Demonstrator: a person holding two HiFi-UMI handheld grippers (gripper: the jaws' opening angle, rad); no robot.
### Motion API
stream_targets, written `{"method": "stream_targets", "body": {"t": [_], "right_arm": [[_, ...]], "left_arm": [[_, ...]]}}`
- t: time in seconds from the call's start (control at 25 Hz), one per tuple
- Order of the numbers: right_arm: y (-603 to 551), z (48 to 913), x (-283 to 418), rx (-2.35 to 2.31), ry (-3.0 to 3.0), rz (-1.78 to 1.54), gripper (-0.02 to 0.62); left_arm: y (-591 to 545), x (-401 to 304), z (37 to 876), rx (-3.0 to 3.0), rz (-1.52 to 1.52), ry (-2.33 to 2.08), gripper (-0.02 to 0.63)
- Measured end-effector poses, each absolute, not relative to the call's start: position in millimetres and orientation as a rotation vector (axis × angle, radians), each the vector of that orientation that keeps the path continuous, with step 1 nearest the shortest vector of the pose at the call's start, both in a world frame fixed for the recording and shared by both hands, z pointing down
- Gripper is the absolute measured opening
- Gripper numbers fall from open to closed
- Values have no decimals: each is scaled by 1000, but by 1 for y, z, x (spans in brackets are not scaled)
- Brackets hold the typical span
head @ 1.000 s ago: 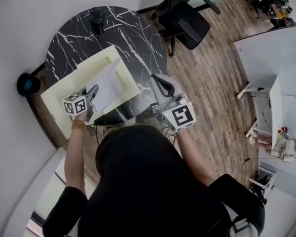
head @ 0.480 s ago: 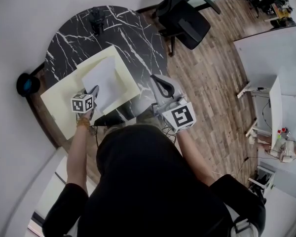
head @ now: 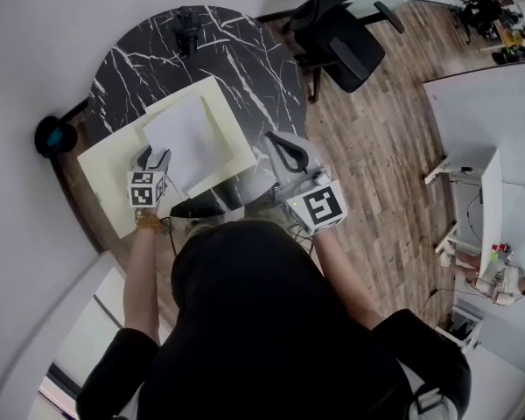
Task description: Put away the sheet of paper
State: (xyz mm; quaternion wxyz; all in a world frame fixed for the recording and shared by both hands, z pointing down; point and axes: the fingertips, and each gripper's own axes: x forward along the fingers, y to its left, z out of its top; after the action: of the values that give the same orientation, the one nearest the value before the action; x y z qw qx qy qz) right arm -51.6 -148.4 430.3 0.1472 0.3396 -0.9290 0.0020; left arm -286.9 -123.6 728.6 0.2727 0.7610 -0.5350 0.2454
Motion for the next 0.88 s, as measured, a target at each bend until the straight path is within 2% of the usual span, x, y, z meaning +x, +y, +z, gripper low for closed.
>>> {"method": "stream_targets", "body": {"t": [0.2, 0.4, 0.6, 0.88], "right_arm": [[-144, 433, -55, 969, -2680, 20, -2], [-140, 435, -55, 971, -2679, 30, -2], [-137, 431, -48, 991, -2669, 17, -2], [-145, 429, -20, 1073, -2640, -15, -2]], "left_arm": [[-94, -340, 710, 1955, 668, -1701, 227], [-73, -289, 720, 2149, 872, -1482, 227], [-65, -237, 763, 2211, 941, -1259, 227], [-82, -219, 783, 2189, 976, -1174, 222]]}}
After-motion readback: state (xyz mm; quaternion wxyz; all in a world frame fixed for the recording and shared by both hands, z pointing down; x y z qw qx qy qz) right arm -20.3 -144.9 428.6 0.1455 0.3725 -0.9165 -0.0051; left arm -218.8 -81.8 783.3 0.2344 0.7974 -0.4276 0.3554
